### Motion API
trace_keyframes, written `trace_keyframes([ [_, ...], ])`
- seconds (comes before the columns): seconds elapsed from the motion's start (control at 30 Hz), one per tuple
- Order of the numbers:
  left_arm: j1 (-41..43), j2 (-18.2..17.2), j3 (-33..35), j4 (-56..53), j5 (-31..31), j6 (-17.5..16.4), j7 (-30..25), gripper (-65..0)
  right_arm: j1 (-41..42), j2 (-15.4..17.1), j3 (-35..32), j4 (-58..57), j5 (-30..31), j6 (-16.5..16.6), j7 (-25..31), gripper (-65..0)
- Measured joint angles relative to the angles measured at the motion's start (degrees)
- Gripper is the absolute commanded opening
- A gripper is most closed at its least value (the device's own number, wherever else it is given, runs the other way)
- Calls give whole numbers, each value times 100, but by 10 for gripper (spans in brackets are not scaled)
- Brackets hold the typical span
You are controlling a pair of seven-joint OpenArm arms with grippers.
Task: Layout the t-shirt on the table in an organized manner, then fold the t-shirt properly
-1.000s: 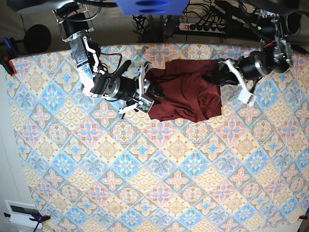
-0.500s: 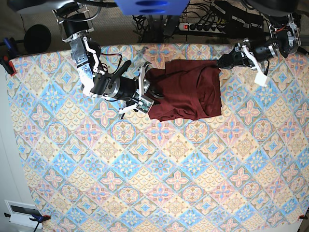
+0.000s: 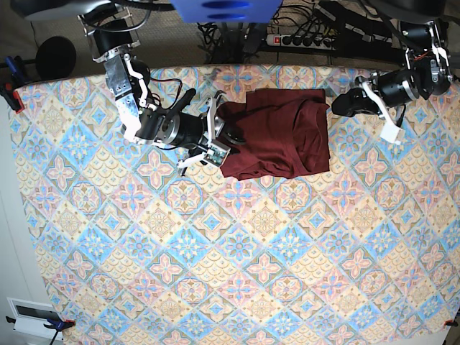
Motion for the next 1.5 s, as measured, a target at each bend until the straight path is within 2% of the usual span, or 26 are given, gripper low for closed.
trace_keyframes([
  [0.07,-7,-210,170,345,306,31,50,-471,2,0,0,0,-4,0,-4,-519],
  [0.2,-59,-625,162,363,503,37,37,-365,15,-2,0,0,2,0,0,-519],
  [0.33,-234,-835,232,363,817,35,-15,-298,9,-17,0,0,0,0,-4,-519],
  [0.43,-599,-966,986,343,1281,31,101,-294,9,-15,2,-2,0,0,4,-519],
  [0.5,-929,-955,1604,345,1486,31,-59,-294,2,-33,0,-9,-2,0,-17,-519],
  [0.6,-1051,-975,2138,376,2131,31,-83,-294,15,-28,2,-11,7,0,4,-519],
  [0.67,-1075,-1001,2468,352,2304,26,179,-294,4,-33,2,-11,-7,-2,-11,-519],
  [0.8,-1250,-962,2671,358,2334,13,-44,-294,11,-42,-2,-11,2,0,9,-519],
  [0.9,-1237,-1023,2822,348,2693,26,26,-294,9,-31,13,-11,-7,-2,-7,-519],
  [1.0,-1449,-990,3346,328,2900,24,-2,-294,7,-44,11,-11,17,0,7,-519],
  [1.1,-1543,-935,3646,284,3246,11,-302,-294,13,-33,13,-11,-4,0,0,-519],
  [1.2,-1515,-979,3930,267,3692,28,-348,-294,13,-33,20,-13,-2,0,0,-519],
  [1.5,-1530,-957,4406,258,4177,28,-439,-295,111,-33,17,-173,7,0,-33,-519],
])
